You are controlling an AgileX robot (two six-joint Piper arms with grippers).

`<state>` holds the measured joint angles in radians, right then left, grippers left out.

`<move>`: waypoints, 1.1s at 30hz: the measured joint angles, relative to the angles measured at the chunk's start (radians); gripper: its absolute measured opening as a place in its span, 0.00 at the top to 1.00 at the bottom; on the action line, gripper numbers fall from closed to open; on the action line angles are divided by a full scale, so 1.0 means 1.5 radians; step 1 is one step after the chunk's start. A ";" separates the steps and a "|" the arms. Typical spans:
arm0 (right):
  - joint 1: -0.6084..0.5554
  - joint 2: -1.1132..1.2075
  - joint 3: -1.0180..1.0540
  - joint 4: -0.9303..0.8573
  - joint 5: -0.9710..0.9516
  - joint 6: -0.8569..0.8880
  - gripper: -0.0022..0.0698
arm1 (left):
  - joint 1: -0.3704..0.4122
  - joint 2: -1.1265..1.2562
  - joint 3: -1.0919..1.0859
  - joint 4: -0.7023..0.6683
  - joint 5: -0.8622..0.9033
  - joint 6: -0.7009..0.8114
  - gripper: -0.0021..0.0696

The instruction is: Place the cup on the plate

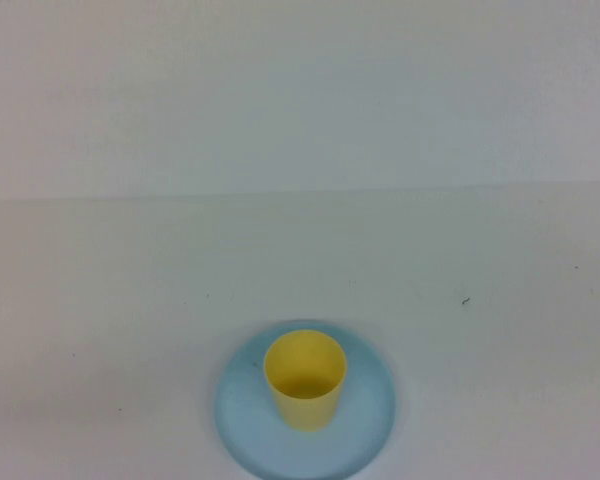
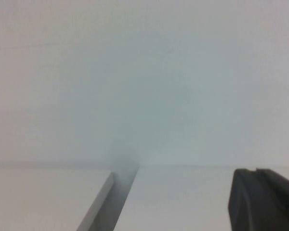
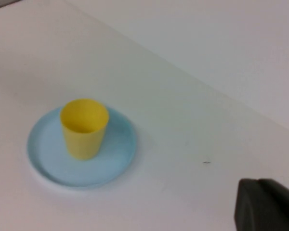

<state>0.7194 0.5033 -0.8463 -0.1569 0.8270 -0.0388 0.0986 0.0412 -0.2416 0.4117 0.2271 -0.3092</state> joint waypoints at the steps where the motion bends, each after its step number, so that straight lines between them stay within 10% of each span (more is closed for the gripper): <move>1: -0.023 -0.009 0.011 0.002 -0.014 -0.002 0.97 | 0.000 -0.014 0.011 0.000 -0.007 0.000 0.97; 14: -0.444 -0.268 0.401 0.035 -0.341 -0.008 0.97 | 0.000 -0.032 0.043 0.044 -0.012 0.006 0.97; 22: -0.537 -0.343 0.568 0.075 -0.381 -0.004 0.97 | 0.000 -0.032 0.100 -0.353 0.009 0.503 0.97; 33: -0.573 -0.343 0.583 0.077 -0.326 -0.011 0.97 | 0.000 -0.032 0.161 -0.384 0.006 0.536 0.97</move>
<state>-0.1400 -0.0111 0.0283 -0.0408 0.3374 -0.0561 0.0986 -0.0066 -0.0008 -0.1638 0.2362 0.4940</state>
